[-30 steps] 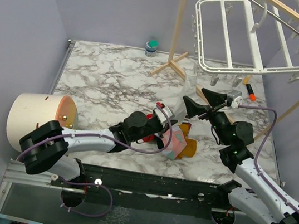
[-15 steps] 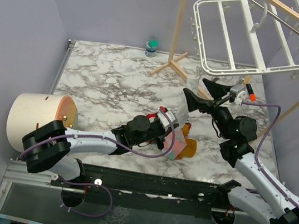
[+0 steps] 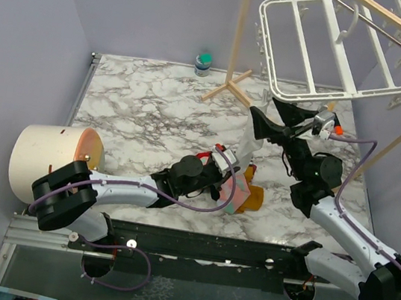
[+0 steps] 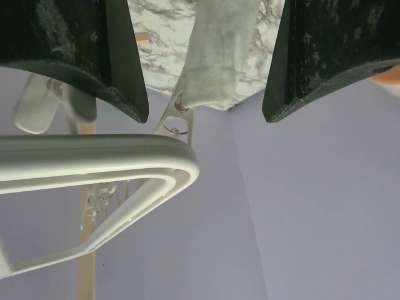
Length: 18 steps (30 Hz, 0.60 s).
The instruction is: Remove the socks clipped to the hanger
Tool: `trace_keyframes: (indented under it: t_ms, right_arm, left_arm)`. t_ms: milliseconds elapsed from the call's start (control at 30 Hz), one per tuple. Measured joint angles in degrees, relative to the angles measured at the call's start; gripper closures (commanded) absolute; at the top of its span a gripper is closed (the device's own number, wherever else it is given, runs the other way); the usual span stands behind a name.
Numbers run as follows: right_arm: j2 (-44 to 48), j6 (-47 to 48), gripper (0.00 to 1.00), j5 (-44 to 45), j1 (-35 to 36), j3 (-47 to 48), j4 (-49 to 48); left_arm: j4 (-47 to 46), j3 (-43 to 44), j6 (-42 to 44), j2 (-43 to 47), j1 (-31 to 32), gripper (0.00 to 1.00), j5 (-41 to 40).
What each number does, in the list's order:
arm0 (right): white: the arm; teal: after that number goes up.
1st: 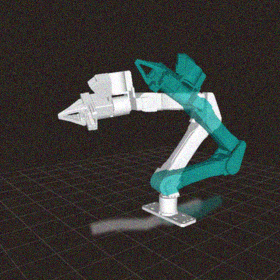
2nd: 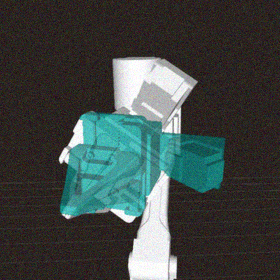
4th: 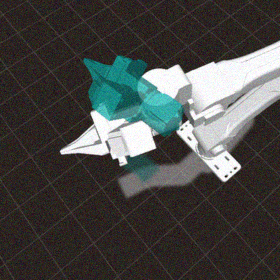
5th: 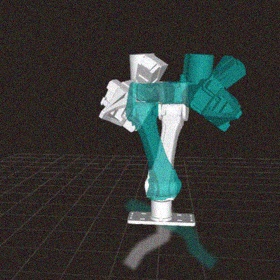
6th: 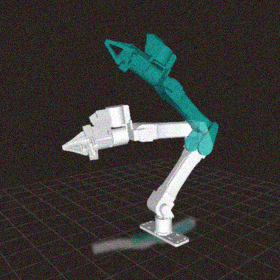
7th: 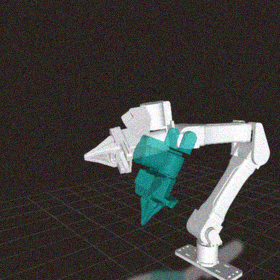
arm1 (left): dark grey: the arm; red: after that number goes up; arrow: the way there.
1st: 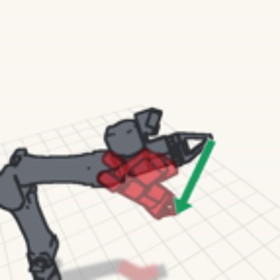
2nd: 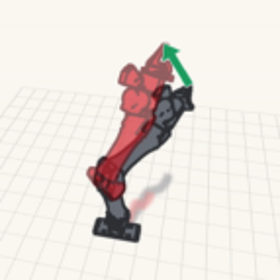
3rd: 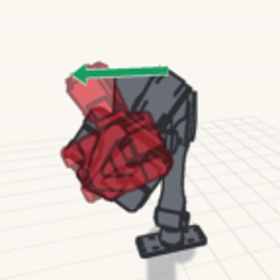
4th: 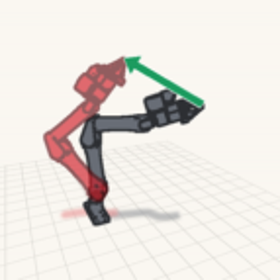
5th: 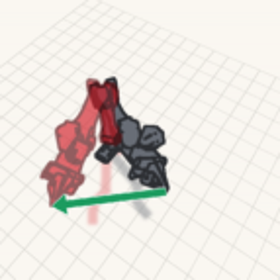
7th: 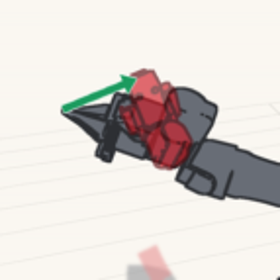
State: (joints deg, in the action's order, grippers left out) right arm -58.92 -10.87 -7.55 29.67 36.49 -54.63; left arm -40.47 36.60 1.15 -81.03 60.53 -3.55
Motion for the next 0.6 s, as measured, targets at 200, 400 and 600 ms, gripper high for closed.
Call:
trace_keyframes:
  t_ms: [200, 400, 600]
  right_arm:
    - [-2.45, -1.18, 0.35, 2.1, 0.0, 0.0, -4.83]
    - [-4.24, -1.9, 0.42, 3.91, 0.0, 0.0, -8.28]
    - [-6.29, -3.04, 0.45, 5.14, 0.0, 0.0, -11.91]
  left_arm:
    - [0.0, 0.0, 0.0, 0.0, 0.24, 1.0, -0.17]
    - [0.0, 0.0, 0.0, 0.0, 0.35, 1.0, -0.22]
    - [0.0, 0.0, 0.04, 0.0, 0.35, 1.0, -0.22]
